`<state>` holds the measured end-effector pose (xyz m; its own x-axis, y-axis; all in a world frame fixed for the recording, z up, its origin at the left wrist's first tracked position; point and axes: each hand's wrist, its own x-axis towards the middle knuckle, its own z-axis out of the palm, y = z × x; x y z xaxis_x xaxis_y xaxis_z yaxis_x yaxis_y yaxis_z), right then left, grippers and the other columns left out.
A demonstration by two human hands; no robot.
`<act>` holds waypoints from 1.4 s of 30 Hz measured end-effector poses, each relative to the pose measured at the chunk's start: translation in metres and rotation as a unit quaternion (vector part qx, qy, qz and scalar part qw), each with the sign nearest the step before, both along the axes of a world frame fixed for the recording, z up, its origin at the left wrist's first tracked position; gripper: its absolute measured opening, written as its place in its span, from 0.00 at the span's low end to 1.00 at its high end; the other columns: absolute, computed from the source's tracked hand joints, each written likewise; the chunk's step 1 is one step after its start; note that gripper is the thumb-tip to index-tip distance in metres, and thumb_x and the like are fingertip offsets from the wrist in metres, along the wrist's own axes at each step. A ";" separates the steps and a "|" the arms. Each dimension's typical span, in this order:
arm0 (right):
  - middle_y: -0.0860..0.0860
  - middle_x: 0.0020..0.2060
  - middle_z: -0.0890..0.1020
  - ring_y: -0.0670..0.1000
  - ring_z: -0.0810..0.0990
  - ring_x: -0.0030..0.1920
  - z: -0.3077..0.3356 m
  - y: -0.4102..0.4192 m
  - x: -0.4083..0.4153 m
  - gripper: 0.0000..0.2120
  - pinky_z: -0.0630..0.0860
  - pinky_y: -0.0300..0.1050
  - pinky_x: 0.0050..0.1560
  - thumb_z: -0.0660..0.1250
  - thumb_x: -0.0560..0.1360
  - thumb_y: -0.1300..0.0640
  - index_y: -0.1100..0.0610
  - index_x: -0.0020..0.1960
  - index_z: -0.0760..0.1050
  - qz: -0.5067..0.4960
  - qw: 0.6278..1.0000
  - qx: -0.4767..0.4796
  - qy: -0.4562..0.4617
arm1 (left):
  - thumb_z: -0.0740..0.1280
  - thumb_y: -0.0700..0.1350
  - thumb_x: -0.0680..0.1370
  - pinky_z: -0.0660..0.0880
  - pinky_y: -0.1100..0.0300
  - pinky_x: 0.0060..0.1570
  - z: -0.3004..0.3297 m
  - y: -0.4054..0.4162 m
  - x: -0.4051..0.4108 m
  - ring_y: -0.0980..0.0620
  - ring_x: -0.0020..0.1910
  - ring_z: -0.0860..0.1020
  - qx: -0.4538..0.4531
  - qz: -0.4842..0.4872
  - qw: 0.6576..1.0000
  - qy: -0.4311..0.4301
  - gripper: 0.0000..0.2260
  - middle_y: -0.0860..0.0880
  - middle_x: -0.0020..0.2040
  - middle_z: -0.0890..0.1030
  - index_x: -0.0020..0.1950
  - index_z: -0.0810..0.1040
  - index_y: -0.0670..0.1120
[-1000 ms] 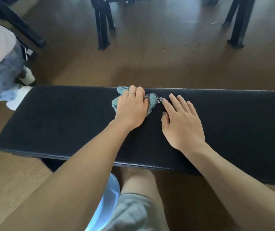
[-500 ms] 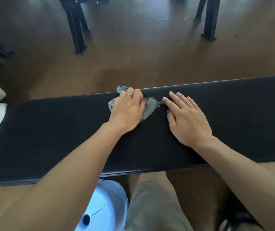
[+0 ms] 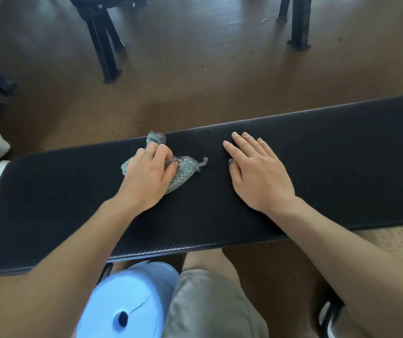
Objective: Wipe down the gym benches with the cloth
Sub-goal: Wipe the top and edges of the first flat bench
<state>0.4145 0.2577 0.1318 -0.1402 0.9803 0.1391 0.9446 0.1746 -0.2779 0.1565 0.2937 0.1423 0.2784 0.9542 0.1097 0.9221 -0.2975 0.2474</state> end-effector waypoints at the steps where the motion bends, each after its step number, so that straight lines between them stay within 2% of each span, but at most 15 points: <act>1: 0.51 0.80 0.66 0.53 0.60 0.81 0.000 0.001 0.000 0.29 0.55 0.53 0.82 0.43 0.83 0.46 0.51 0.80 0.67 0.001 1.000 -0.002 0.003 | 0.59 0.53 0.84 0.64 0.52 0.53 0.000 0.013 -0.002 0.45 0.51 0.69 -0.007 0.033 0.999 0.001 0.08 0.49 0.54 0.71 0.54 0.70 0.49; 5: 0.51 0.80 0.66 0.53 0.61 0.81 0.000 0.004 -0.002 0.30 0.55 0.53 0.82 0.42 0.82 0.47 0.51 0.79 0.67 -0.003 1.000 -0.002 0.014 | 0.55 0.53 0.85 0.63 0.48 0.60 0.000 0.057 0.011 0.40 0.58 0.68 -0.027 0.153 0.988 0.015 0.10 0.46 0.59 0.70 0.57 0.69 0.47; 8: 0.52 0.80 0.66 0.53 0.61 0.81 0.000 0.001 0.000 0.30 0.55 0.53 0.82 0.42 0.82 0.47 0.51 0.79 0.67 0.002 1.000 0.000 0.014 | 0.54 0.51 0.85 0.64 0.45 0.61 0.004 0.054 0.030 0.38 0.59 0.69 -0.041 0.172 0.984 0.030 0.12 0.43 0.60 0.71 0.58 0.70 0.45; 12: 0.54 0.79 0.68 0.54 0.63 0.80 0.000 -0.001 0.000 0.28 0.57 0.55 0.81 0.45 0.83 0.49 0.53 0.78 0.69 0.006 1.000 0.012 0.018 | 0.52 0.54 0.82 0.68 0.46 0.49 0.000 -0.014 0.057 0.43 0.47 0.69 0.017 -0.002 0.999 0.033 0.14 0.47 0.51 0.72 0.53 0.72 0.46; 14: 0.54 0.77 0.70 0.55 0.65 0.79 0.001 0.000 0.001 0.26 0.58 0.54 0.81 0.48 0.83 0.51 0.53 0.77 0.72 0.004 0.999 0.024 0.024 | 0.55 0.55 0.82 0.67 0.48 0.50 0.001 -0.023 0.057 0.47 0.46 0.67 0.023 -0.051 0.998 0.017 0.12 0.51 0.50 0.70 0.52 0.71 0.48; 16: 0.54 0.77 0.71 0.55 0.65 0.79 0.001 0.001 0.002 0.25 0.58 0.54 0.81 0.50 0.83 0.52 0.53 0.77 0.72 0.010 0.999 0.023 0.032 | 0.60 0.56 0.82 0.66 0.49 0.57 0.002 -0.010 0.048 0.46 0.51 0.70 0.039 -0.025 0.998 0.032 0.11 0.51 0.55 0.72 0.57 0.73 0.50; 18: 0.54 0.78 0.70 0.54 0.64 0.80 0.002 0.000 0.003 0.24 0.58 0.53 0.81 0.52 0.84 0.53 0.53 0.77 0.71 0.012 0.999 0.015 0.036 | 0.62 0.55 0.82 0.66 0.47 0.65 0.004 0.003 0.039 0.42 0.62 0.70 0.035 0.065 0.997 0.030 0.17 0.47 0.67 0.70 0.68 0.71 0.48; 20: 0.54 0.78 0.70 0.54 0.64 0.80 0.002 -0.001 0.002 0.24 0.58 0.54 0.81 0.51 0.83 0.53 0.54 0.77 0.71 0.010 0.999 0.018 0.037 | 0.59 0.55 0.84 0.65 0.45 0.71 0.004 0.009 0.036 0.42 0.73 0.62 -0.021 0.148 0.989 0.010 0.24 0.46 0.77 0.62 0.77 0.64 0.44; 23: 0.53 0.78 0.70 0.54 0.65 0.80 0.000 0.000 0.001 0.25 0.58 0.54 0.81 0.50 0.83 0.52 0.54 0.77 0.71 0.009 0.999 0.017 0.037 | 0.51 0.55 0.86 0.57 0.47 0.77 0.002 0.017 0.036 0.45 0.81 0.52 -0.064 0.154 0.985 0.039 0.26 0.47 0.82 0.56 0.82 0.57 0.44; 25: 0.53 0.78 0.69 0.54 0.64 0.80 0.000 0.001 0.001 0.25 0.58 0.54 0.81 0.50 0.83 0.52 0.53 0.77 0.71 0.010 0.999 0.009 0.035 | 0.49 0.54 0.86 0.56 0.50 0.78 0.006 0.034 0.036 0.45 0.80 0.56 -0.078 0.147 0.985 0.049 0.25 0.45 0.80 0.61 0.81 0.59 0.44; 29: 0.53 0.77 0.71 0.54 0.65 0.79 0.002 0.002 -0.001 0.24 0.58 0.54 0.81 0.52 0.83 0.53 0.53 0.76 0.72 0.006 0.999 0.022 0.048 | 0.48 0.50 0.86 0.63 0.49 0.70 0.008 0.065 0.043 0.40 0.70 0.68 -0.086 0.172 0.978 0.083 0.21 0.40 0.68 0.74 0.69 0.72 0.41; 35: 0.55 0.72 0.76 0.54 0.70 0.76 0.013 0.006 0.009 0.19 0.61 0.49 0.79 0.59 0.83 0.63 0.60 0.72 0.75 -0.066 0.978 0.003 0.200 | 0.49 0.50 0.86 0.62 0.50 0.68 -0.002 0.060 0.096 0.41 0.67 0.70 -0.042 0.102 0.990 0.087 0.19 0.42 0.66 0.76 0.67 0.73 0.41; 37: 0.55 0.77 0.71 0.54 0.64 0.79 0.018 0.011 0.028 0.22 0.55 0.52 0.81 0.56 0.85 0.59 0.58 0.77 0.69 -0.110 0.981 -0.013 0.160 | 0.49 0.50 0.86 0.62 0.51 0.68 -0.004 0.059 0.107 0.42 0.67 0.70 -0.032 0.090 0.992 0.087 0.19 0.43 0.67 0.75 0.67 0.73 0.42; 39: 0.51 0.83 0.59 0.52 0.52 0.83 0.016 0.015 0.052 0.25 0.45 0.53 0.83 0.50 0.86 0.52 0.54 0.83 0.58 -0.138 0.986 -0.058 0.073 | 0.49 0.50 0.86 0.62 0.50 0.67 -0.005 0.060 0.116 0.42 0.66 0.70 -0.029 0.079 0.992 0.098 0.19 0.43 0.66 0.75 0.66 0.73 0.42; 42: 0.48 0.84 0.48 0.50 0.43 0.84 0.009 0.012 0.069 0.29 0.40 0.55 0.82 0.43 0.86 0.45 0.50 0.85 0.48 -0.145 0.985 -0.096 -0.007 | 0.49 0.50 0.86 0.63 0.50 0.66 -0.004 0.063 0.135 0.42 0.64 0.71 -0.018 0.039 0.994 0.098 0.18 0.43 0.64 0.76 0.63 0.73 0.42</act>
<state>0.4835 0.2692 0.1409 0.1481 0.9875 -0.0536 0.9509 -0.1570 -0.2666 0.2914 0.3567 0.1382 0.2162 0.9760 0.0263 0.9736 -0.2175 0.0690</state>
